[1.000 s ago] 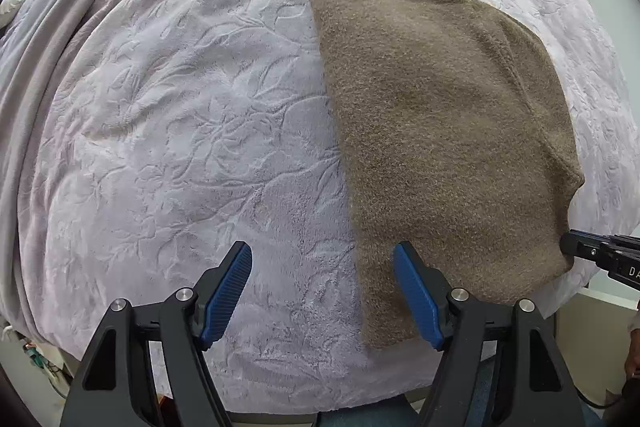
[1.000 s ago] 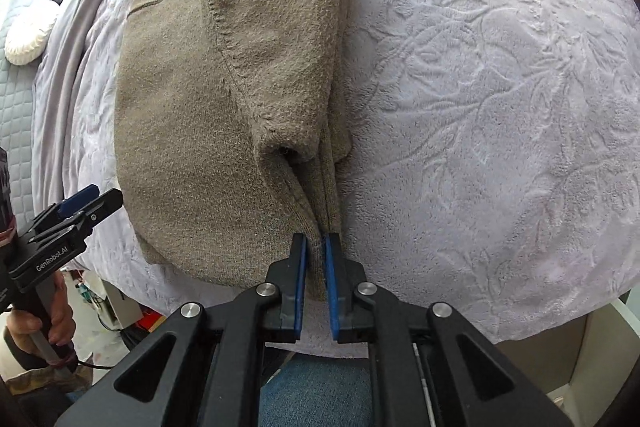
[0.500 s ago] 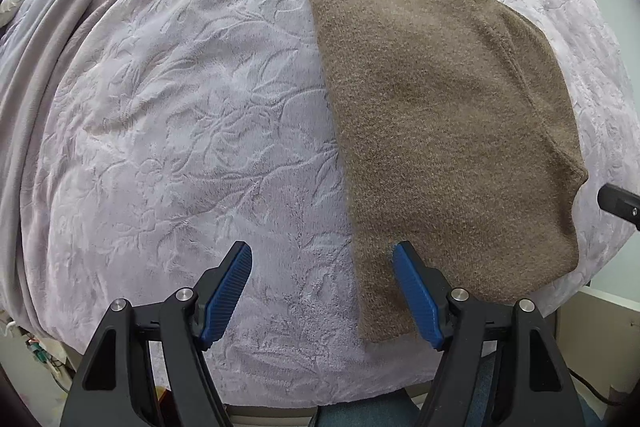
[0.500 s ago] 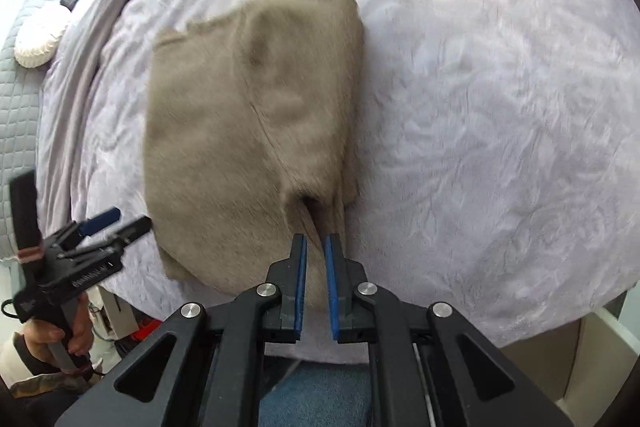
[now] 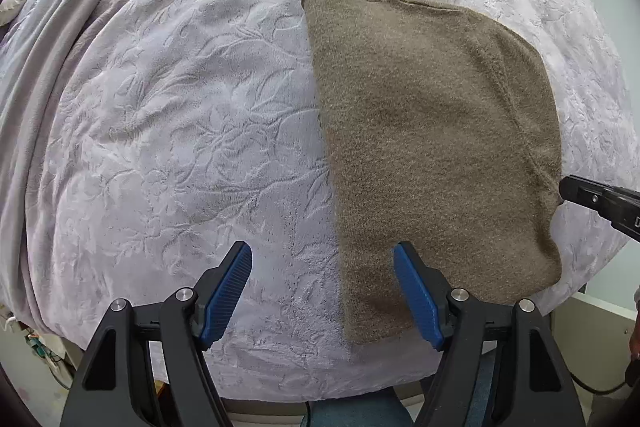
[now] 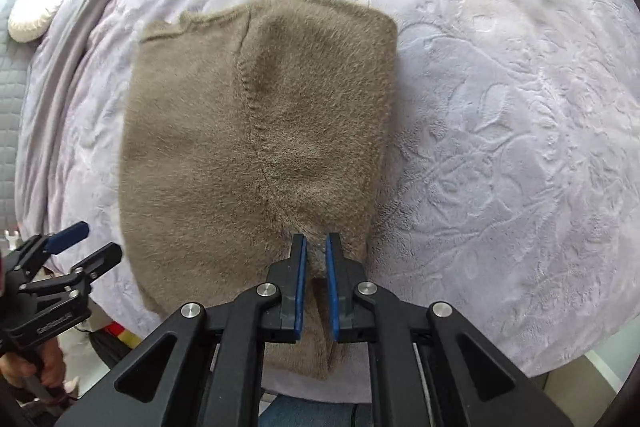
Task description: Fold small clothes
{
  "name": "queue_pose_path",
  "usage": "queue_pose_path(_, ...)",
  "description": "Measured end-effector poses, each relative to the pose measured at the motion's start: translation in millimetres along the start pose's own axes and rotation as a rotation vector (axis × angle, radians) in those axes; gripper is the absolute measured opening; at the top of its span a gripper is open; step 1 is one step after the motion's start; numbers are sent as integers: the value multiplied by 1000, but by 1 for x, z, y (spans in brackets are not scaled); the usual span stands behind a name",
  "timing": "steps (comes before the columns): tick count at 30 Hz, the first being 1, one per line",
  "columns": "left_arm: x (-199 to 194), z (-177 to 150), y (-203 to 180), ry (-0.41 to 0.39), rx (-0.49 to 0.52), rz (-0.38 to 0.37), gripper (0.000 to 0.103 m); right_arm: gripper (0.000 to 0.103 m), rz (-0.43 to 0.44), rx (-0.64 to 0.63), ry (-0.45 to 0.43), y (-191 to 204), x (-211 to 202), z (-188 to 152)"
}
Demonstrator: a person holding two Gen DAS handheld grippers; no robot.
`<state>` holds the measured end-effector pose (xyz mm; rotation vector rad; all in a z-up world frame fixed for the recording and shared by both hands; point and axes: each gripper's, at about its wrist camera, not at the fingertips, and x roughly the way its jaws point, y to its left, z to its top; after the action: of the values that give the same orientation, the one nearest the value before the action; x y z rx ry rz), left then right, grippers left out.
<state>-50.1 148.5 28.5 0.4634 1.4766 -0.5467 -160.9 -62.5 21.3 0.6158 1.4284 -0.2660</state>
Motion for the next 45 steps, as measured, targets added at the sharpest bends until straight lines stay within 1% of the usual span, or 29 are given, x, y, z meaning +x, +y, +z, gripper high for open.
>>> queue_pose_path(4,-15,8,-4,-43,-8,3,75,12,-3,15,-25,9,-19,-6)
queue_pose_path(6,-22,12,-6,-60,-7,8,75,21,-11,21,-30,16,-23,-6)
queue_pose_path(7,-25,13,-8,-64,-4,11,75,37,-17,20,-29,17,-25,-2)
queue_pose_path(8,-28,15,-9,-65,1,13,75,47,-23,17,-30,19,-26,-2)
queue_pose_path(9,-28,14,-10,-65,4,12,75,59,-29,10,-36,23,-27,-1)
queue_pose_path(12,-32,14,-15,-61,-1,2,75,61,-54,-14,-43,32,-32,2)
queue_pose_path(13,-34,14,-17,-63,-6,-4,76,65,-64,-18,-46,36,-33,3)
queue_pose_path(14,-34,14,-17,-68,-14,-6,89,72,-72,-22,-50,39,-33,3)
queue_pose_path(15,-36,13,-18,-75,-21,-2,98,75,-83,-27,-55,41,-34,3)
queue_pose_path(16,-38,12,-18,-88,-24,19,103,81,-101,-31,-61,43,-36,2)
queue_pose_path(18,-37,13,-17,-87,-15,49,103,82,-141,-33,-60,47,-37,3)
queue_pose_path(20,-35,13,-17,-75,-24,54,103,88,-174,-34,-58,49,-37,3)
queue_pose_path(21,-35,13,-17,-68,-29,50,103,93,-187,-33,-61,49,-37,3)
queue_pose_path(22,-35,13,-16,-67,-35,49,103,101,-199,-31,-69,49,-38,3)
queue_pose_path(26,-39,12,-16,-94,-49,87,103,103,-210,-25,-87,49,-40,2)
queue_pose_path(28,-39,12,-15,-95,-52,83,103,103,-208,-20,-86,49,-40,2)
queue_pose_path(37,-33,12,-12,-55,-67,63,103,103,-209,-26,-82,50,-41,3)
queue_pose_path(45,-33,12,-11,-53,-63,70,103,103,-215,-24,-80,49,-41,5)
